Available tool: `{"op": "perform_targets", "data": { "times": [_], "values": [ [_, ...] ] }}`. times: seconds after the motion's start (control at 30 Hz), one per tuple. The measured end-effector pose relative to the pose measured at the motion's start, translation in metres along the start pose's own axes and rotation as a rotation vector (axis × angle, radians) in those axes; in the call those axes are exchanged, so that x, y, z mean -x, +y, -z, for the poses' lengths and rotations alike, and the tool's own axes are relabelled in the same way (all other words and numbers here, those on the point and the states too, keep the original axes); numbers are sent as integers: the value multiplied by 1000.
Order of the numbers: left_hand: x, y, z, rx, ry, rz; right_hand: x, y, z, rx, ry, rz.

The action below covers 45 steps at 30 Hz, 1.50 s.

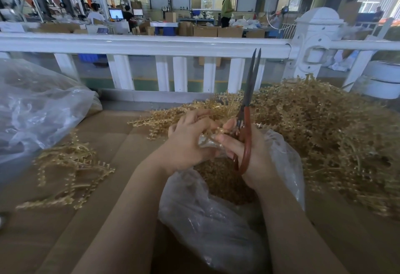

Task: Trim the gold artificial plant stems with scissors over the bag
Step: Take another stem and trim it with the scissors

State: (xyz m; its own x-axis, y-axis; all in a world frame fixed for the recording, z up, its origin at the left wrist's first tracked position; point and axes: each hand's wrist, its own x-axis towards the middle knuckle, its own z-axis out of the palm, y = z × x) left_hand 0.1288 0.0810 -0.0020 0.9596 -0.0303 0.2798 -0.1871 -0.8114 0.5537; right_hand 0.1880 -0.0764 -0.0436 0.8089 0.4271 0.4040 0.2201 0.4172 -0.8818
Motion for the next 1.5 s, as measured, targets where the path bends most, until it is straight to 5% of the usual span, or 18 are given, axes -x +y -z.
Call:
{"op": "perform_targets", "data": {
  "times": [0.13,0.37,0.53,0.9,1.03,1.27,1.5],
  "values": [
    [-1,0,-1,47,140,10,-1,1,-4,61,77,13],
    [-3,2,5,598,335,57,-2,-2,-4,63,274,28],
    [-4,5,2,731,265,32,-3,-1,-3,116,195,-4],
    [-6,-4,-1,824,70,279,-3,1,-6,110,193,-10],
    [-5,-3,-1,915,123,270,-3,0,-6,165,206,-7],
    [-6,-2,-1,1079,304,272,1,-2,-7,598,199,-50],
    [-6,-2,3,1315,313,237,3,-2,-10,826,162,11]
  ]
}}
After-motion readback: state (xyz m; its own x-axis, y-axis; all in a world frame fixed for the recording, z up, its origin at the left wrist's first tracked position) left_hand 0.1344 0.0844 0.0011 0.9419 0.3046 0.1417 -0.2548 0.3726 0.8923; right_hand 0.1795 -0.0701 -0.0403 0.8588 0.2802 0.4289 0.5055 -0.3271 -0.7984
